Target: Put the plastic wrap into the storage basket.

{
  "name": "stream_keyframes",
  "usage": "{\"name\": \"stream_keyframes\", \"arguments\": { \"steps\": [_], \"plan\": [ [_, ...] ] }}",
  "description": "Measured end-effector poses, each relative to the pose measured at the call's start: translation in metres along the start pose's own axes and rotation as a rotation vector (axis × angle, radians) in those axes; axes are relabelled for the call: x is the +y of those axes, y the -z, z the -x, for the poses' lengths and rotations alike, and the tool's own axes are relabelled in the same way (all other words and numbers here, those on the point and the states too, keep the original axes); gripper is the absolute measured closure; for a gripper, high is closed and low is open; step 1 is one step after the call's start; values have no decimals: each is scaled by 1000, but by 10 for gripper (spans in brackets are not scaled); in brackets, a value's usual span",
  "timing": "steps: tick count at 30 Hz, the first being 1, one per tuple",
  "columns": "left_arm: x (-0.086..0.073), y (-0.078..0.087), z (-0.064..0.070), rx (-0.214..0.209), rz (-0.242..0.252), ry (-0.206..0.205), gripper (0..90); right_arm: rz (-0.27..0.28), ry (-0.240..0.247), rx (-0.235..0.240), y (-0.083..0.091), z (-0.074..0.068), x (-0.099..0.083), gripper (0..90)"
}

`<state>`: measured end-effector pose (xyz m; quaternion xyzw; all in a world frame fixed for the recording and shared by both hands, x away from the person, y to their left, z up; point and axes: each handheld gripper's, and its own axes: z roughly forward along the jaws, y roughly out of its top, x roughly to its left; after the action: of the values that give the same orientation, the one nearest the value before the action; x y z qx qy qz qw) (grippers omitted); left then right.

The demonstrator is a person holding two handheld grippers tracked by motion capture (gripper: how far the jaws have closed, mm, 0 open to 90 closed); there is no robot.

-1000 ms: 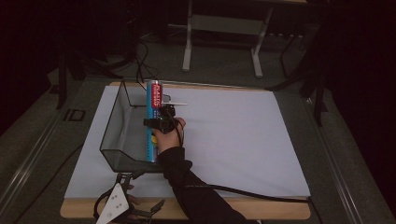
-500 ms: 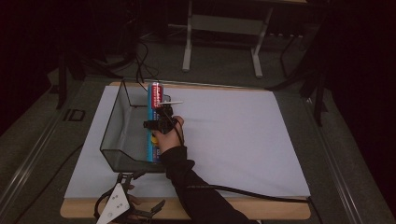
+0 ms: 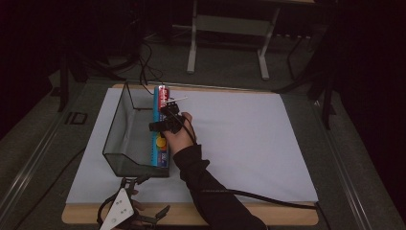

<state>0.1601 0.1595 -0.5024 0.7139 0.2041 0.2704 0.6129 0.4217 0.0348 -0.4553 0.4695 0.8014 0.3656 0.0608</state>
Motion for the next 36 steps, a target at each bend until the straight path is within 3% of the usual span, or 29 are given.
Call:
{"name": "stream_keyframes", "arguments": {
  "steps": [8,13,18,36],
  "plan": [
    [0,0,1,2,0,3,4,19,85,38,34,7,4,137],
    [0,-1,1,3,-4,3,4,46,126,23,58,16,4,137],
    [-1,-2,1,8,-8,-1,4,65,125,37,81,31,1,139],
    [-1,-3,2,-1,-13,-2,4,137,168,4,130,72,-33,142]
  ]
}}
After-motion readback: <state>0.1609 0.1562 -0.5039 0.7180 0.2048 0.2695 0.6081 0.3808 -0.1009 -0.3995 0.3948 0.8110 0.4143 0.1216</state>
